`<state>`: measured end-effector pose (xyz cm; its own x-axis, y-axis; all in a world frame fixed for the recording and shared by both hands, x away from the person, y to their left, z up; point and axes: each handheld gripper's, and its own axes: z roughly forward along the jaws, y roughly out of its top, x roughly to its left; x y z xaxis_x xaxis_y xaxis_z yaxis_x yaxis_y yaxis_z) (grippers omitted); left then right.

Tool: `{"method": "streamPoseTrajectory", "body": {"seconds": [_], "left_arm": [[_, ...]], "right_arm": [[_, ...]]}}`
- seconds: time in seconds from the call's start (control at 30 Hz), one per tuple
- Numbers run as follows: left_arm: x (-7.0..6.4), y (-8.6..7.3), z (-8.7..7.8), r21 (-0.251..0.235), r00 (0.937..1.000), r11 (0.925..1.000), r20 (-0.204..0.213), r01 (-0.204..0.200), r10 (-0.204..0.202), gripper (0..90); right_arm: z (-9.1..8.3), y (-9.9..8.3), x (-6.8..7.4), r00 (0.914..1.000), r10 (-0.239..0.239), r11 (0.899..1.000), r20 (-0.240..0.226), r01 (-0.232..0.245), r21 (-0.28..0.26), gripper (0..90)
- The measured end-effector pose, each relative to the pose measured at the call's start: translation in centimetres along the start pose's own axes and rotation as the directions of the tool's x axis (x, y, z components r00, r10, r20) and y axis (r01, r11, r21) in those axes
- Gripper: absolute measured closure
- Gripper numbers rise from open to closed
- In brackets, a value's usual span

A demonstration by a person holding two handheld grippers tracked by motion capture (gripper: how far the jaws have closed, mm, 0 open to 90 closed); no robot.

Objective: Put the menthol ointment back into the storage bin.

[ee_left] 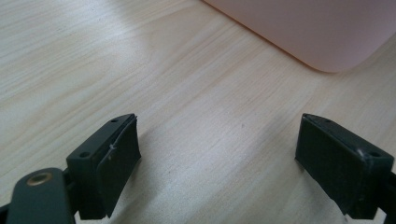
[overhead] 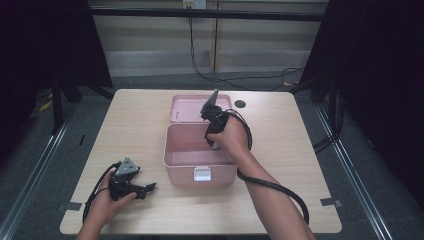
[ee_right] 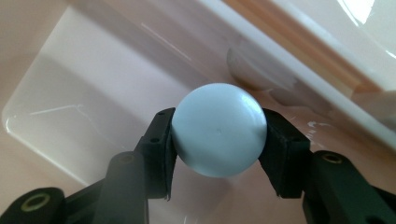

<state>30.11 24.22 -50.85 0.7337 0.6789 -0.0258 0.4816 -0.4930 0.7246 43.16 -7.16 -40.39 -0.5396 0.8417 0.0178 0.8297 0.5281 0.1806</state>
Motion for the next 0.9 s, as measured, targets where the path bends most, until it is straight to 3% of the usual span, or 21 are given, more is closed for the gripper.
{"method": "streamPoseTrajectory", "body": {"seconds": [0.23,0.57,0.9], "left_arm": [[0.0,0.0,0.0,0.0,1.0,1.0,0.001,0.001,-0.001,12.9],[0.0,0.0,0.0,0.0,1.0,1.0,0.002,0.001,-0.001,12.8],[0.0,0.0,0.0,0.0,1.0,1.0,0.006,0.002,-0.002,12.5]], "right_arm": [[0.7,-0.1,0.0,0.9999,0.007,1.0,0.015,-0.007,-0.008,50.2],[2.0,-0.3,0.4,1.0,-0.007,1.0,0.0,0.007,0.013,49.7],[1.8,-0.4,0.3,0.9999,-0.009,1.0,-0.008,0.009,0.013,47.8]]}}
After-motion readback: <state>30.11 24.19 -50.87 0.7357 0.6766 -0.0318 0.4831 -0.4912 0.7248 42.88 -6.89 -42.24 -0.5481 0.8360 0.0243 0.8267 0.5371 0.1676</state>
